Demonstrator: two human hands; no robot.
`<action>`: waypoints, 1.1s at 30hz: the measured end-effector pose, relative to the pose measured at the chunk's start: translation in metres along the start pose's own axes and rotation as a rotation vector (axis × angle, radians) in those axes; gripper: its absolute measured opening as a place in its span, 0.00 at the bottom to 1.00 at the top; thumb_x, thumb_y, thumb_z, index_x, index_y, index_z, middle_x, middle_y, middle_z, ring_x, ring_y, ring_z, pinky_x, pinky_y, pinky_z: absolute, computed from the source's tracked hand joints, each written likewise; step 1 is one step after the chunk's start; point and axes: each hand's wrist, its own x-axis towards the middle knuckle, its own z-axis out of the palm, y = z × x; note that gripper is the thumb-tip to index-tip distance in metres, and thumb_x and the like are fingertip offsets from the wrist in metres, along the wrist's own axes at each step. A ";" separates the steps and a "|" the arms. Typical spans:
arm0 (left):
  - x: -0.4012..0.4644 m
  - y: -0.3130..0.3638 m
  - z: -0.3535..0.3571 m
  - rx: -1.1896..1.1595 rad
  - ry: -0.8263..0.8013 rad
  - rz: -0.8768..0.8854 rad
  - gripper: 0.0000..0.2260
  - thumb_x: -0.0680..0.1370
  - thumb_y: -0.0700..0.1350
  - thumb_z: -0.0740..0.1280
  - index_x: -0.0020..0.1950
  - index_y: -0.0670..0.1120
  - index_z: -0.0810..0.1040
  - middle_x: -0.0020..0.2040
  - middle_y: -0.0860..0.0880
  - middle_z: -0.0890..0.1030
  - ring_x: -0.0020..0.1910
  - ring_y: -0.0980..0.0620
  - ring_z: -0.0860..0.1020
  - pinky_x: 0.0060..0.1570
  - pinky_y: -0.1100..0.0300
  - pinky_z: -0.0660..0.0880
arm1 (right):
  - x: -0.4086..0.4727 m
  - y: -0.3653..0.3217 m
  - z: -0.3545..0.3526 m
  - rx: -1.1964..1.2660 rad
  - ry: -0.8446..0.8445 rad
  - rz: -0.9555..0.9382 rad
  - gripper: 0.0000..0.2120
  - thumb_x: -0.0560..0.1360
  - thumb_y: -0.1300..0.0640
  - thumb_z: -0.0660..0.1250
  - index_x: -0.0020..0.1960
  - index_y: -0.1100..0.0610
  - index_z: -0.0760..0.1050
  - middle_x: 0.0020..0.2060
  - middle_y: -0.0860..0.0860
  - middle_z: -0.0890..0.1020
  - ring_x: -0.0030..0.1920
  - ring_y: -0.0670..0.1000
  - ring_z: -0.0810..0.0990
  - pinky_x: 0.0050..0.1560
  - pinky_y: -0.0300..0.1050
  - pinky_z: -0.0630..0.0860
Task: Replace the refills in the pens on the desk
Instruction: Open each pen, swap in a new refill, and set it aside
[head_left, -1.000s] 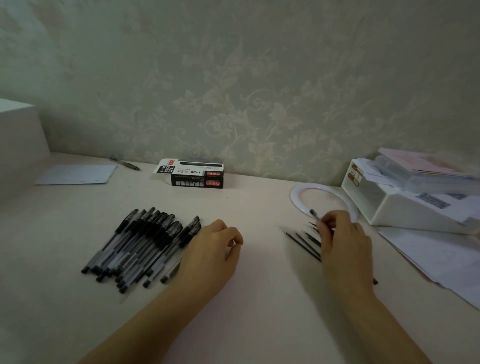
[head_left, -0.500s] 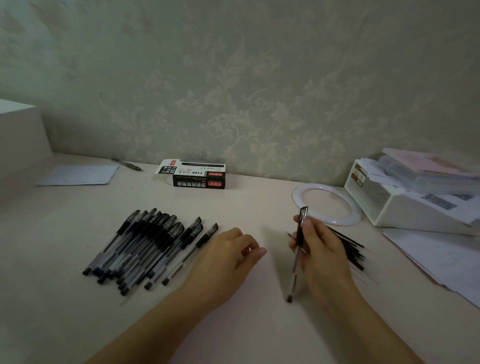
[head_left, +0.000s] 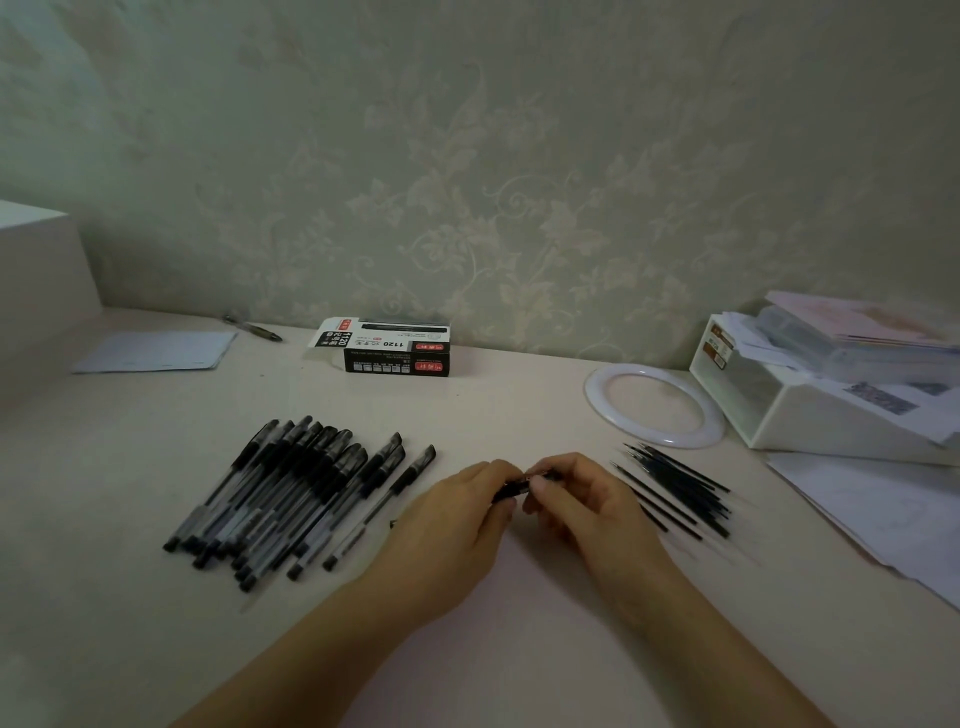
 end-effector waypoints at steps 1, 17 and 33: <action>0.000 0.001 -0.001 0.003 -0.008 0.007 0.07 0.81 0.48 0.58 0.57 0.55 0.73 0.50 0.58 0.78 0.46 0.59 0.76 0.45 0.54 0.75 | 0.000 0.000 0.000 -0.009 -0.003 -0.012 0.02 0.78 0.60 0.68 0.47 0.55 0.80 0.36 0.52 0.83 0.37 0.44 0.80 0.40 0.33 0.75; 0.004 -0.002 -0.016 0.303 0.152 -0.216 0.28 0.71 0.73 0.47 0.30 0.49 0.61 0.24 0.50 0.67 0.25 0.56 0.68 0.24 0.61 0.58 | 0.005 0.005 -0.009 0.044 0.185 -0.082 0.06 0.78 0.61 0.67 0.42 0.58 0.76 0.32 0.50 0.81 0.32 0.44 0.75 0.35 0.33 0.73; 0.001 -0.004 -0.008 0.188 0.063 -0.108 0.04 0.82 0.52 0.57 0.48 0.54 0.65 0.37 0.59 0.69 0.35 0.60 0.70 0.30 0.63 0.64 | -0.001 0.015 -0.009 -0.569 0.167 -0.143 0.05 0.71 0.56 0.69 0.41 0.46 0.76 0.37 0.42 0.81 0.37 0.43 0.80 0.35 0.30 0.73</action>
